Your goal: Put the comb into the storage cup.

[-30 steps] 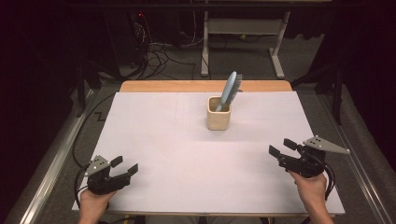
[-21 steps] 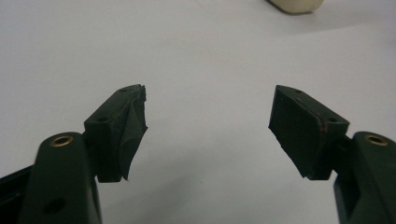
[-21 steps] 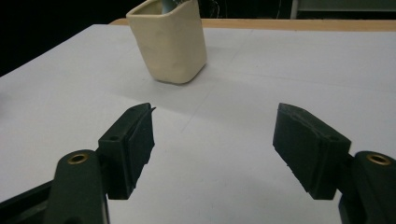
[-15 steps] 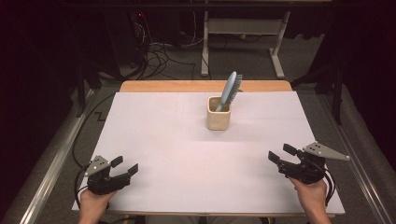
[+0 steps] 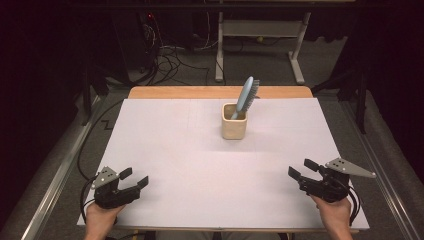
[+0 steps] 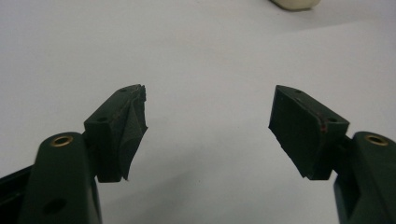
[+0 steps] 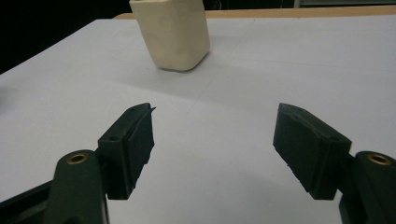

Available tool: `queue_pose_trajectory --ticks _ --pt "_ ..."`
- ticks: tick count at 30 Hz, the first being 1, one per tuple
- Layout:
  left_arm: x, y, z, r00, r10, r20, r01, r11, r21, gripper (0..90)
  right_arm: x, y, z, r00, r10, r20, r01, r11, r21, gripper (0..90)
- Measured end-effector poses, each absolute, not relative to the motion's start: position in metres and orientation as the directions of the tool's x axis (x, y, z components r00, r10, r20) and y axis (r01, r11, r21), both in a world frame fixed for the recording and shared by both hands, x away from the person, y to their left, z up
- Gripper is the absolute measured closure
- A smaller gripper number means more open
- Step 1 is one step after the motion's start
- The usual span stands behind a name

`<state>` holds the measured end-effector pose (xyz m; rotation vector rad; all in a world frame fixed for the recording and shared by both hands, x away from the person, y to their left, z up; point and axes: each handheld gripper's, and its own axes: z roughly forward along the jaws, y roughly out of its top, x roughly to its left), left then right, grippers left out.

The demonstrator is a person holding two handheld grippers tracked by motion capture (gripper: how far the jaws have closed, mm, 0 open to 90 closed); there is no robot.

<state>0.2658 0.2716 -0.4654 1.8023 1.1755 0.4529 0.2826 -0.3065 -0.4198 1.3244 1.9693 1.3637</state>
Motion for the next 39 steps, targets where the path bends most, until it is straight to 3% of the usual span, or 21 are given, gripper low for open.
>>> queue_pose_trajectory --ticks 39 --pt "0.266 0.272 -0.466 0.476 0.863 -0.168 0.531 -0.13 0.837 28.4 0.265 -0.32 -0.451 -0.419 0.887 0.196 0.497 0.044 0.867 29.2"
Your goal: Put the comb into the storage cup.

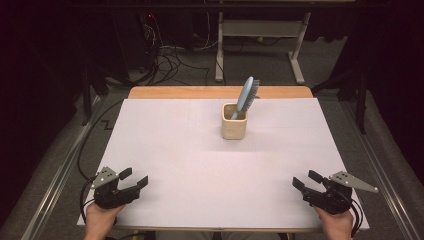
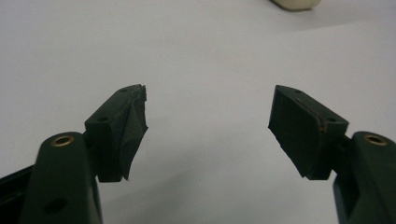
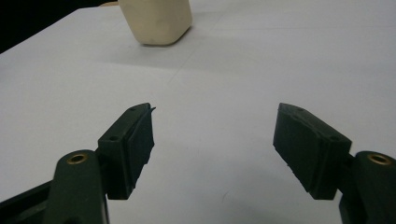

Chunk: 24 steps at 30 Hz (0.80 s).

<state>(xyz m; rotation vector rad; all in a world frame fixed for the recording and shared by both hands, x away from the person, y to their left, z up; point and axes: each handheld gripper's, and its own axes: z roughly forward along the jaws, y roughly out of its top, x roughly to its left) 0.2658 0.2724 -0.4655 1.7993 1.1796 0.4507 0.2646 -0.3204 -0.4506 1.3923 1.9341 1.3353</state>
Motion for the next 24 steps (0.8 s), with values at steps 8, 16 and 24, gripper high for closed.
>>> queue_pose_trajectory --ticks 8,16,24 --pt "0.265 0.272 -0.465 0.475 0.863 -0.171 0.53 -0.125 0.839 28.5 0.26 -0.323 -0.456 -0.415 0.891 0.184 0.488 0.047 0.872 28.2" --pt "0.265 0.272 -0.465 0.476 0.863 -0.17 0.529 -0.126 0.839 28.5 0.256 -0.323 -0.459 -0.415 0.893 0.175 0.475 0.049 0.878 27.7" --pt "0.265 0.273 -0.465 0.473 0.864 -0.172 0.527 -0.121 0.841 28.5 0.251 -0.325 -0.463 -0.413 0.895 0.167 0.468 0.051 0.882 27.2"
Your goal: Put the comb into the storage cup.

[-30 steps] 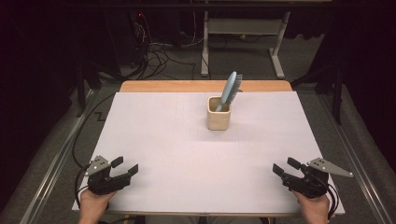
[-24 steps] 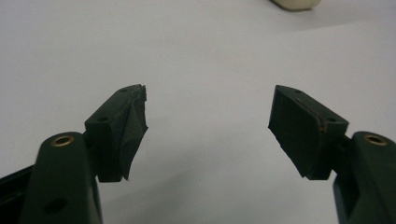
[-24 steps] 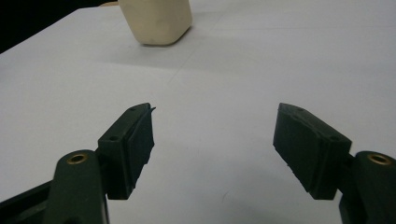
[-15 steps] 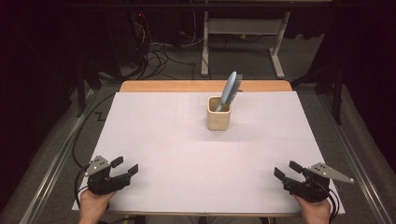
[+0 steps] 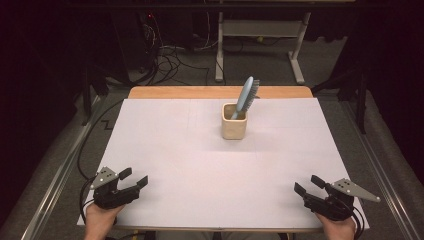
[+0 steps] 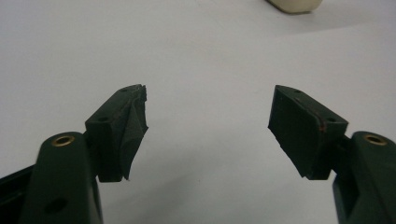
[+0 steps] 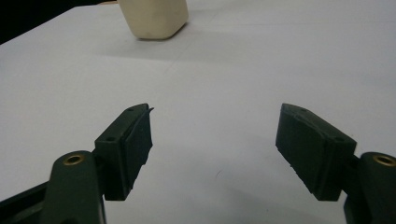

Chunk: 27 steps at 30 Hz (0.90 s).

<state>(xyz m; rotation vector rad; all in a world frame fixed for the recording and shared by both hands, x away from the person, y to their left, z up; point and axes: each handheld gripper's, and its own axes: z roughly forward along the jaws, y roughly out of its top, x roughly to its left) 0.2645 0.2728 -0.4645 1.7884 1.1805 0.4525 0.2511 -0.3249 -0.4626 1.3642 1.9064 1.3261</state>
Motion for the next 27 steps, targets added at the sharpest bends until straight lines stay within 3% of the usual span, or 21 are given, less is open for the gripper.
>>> queue_pose_trajectory --ticks 27 --pt "0.263 0.274 -0.464 0.469 0.863 -0.187 0.533 -0.108 0.839 28.4 0.24 -0.333 -0.465 -0.393 0.899 0.193 0.451 0.005 0.893 24.1"
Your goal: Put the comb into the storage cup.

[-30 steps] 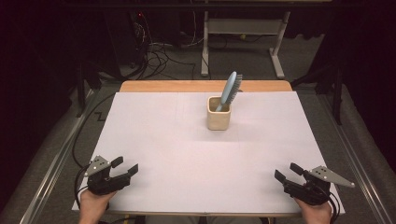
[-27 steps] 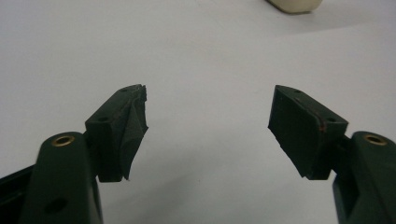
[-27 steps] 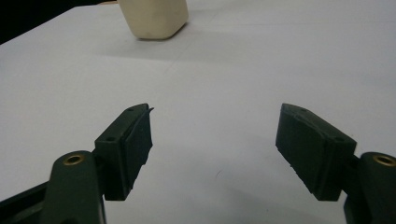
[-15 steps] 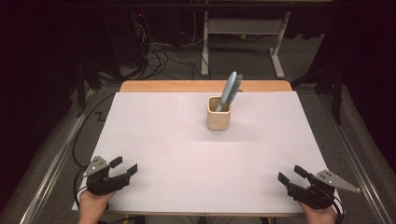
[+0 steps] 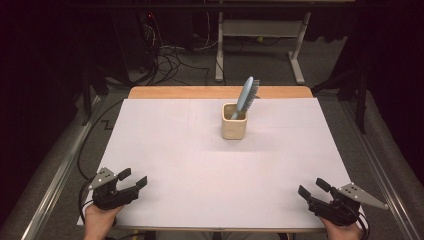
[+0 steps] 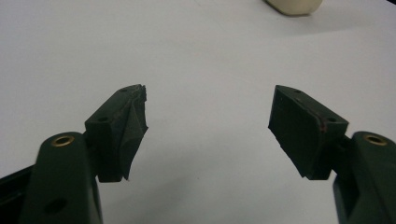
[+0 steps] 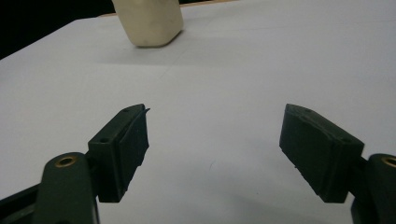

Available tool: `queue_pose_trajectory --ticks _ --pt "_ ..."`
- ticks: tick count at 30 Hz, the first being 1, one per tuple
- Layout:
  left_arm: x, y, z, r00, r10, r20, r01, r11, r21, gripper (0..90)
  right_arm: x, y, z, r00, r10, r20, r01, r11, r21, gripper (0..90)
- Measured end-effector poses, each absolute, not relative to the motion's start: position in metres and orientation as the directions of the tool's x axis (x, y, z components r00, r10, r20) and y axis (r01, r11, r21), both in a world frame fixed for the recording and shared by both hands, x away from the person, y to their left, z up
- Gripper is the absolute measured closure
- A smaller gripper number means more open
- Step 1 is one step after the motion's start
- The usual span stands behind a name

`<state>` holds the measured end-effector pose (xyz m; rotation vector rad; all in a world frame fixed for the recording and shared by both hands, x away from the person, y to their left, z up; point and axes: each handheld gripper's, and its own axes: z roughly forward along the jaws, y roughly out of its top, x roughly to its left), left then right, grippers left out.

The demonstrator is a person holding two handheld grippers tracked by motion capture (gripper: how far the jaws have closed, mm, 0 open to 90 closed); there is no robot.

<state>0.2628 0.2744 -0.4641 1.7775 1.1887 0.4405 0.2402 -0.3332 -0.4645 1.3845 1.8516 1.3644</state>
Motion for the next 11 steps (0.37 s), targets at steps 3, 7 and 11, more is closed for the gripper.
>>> queue_pose_trajectory --ticks 3,7,11 --pt "0.2627 0.2741 -0.464 0.469 0.863 -0.187 0.533 -0.108 0.839 28.4 0.2401 -0.3327 -0.4646 -0.393 0.9 0.186 0.448 0.011 0.894 23.9" --pt "0.2629 0.2739 -0.4642 0.47 0.863 -0.187 0.534 -0.109 0.838 28.4 0.2397 -0.3326 -0.4644 -0.392 0.901 0.185 0.446 0.01 0.895 23.7" --pt "0.2633 0.2742 -0.4642 0.471 0.862 -0.188 0.534 -0.109 0.839 28.4 0.24 -0.3324 -0.4645 -0.39 0.903 0.181 0.445 0.013 0.895 23.6"
